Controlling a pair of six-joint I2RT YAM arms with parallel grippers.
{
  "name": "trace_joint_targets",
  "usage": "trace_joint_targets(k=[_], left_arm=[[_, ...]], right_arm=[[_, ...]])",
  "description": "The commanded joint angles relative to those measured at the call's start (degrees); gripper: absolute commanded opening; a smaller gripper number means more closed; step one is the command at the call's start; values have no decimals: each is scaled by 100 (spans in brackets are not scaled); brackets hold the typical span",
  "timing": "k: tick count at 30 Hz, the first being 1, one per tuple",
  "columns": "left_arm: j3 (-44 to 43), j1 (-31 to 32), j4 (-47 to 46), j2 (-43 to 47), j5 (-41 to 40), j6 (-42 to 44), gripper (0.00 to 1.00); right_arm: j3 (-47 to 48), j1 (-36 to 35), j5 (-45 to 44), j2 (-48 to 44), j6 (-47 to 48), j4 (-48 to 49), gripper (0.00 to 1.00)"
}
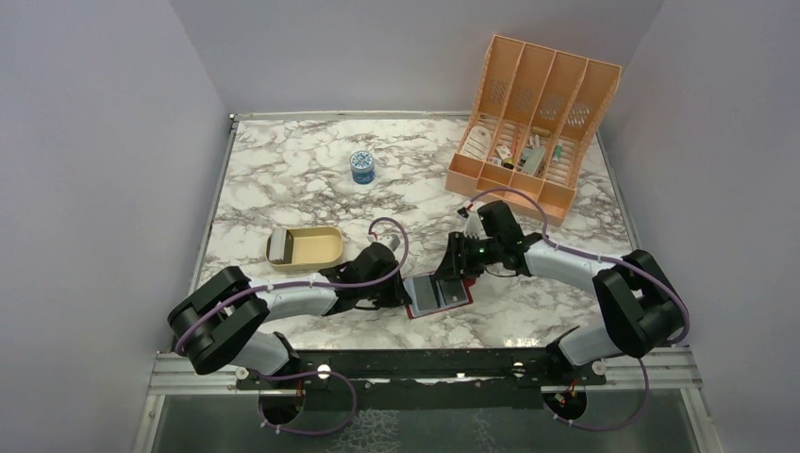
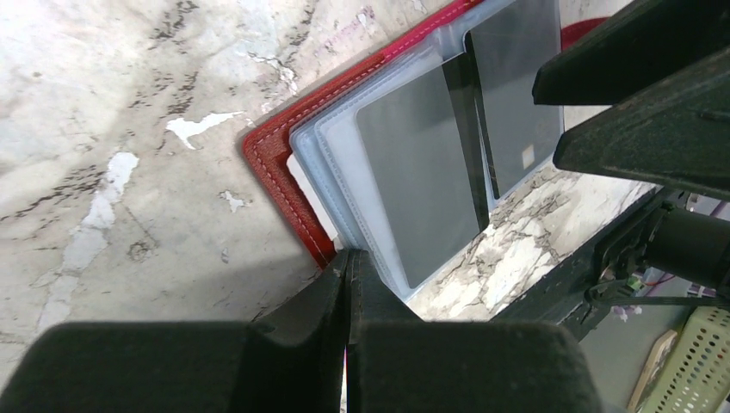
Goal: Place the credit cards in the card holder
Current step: Insert the credit card into the card holder.
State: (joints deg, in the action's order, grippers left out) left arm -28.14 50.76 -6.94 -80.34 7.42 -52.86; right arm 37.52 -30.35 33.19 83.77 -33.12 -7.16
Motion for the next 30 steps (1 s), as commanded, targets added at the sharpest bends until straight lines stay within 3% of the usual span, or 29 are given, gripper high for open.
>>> trace_joint_targets(k=[1,12,19,30], left_arm=[[117,4,183,158,-382,-20,3],[68,4,178,37,-337,19,3],[46,4,155,-8,-311,48,3],[63,8,114,8,-298,57,3]], right_arm=[[24,-131,-147,71,-75,6,44],[119,-526,-427,441,-341,265,43],[165,-607,-412,493,-300,375,32],[253,-784,-476,680,-210,409,24]])
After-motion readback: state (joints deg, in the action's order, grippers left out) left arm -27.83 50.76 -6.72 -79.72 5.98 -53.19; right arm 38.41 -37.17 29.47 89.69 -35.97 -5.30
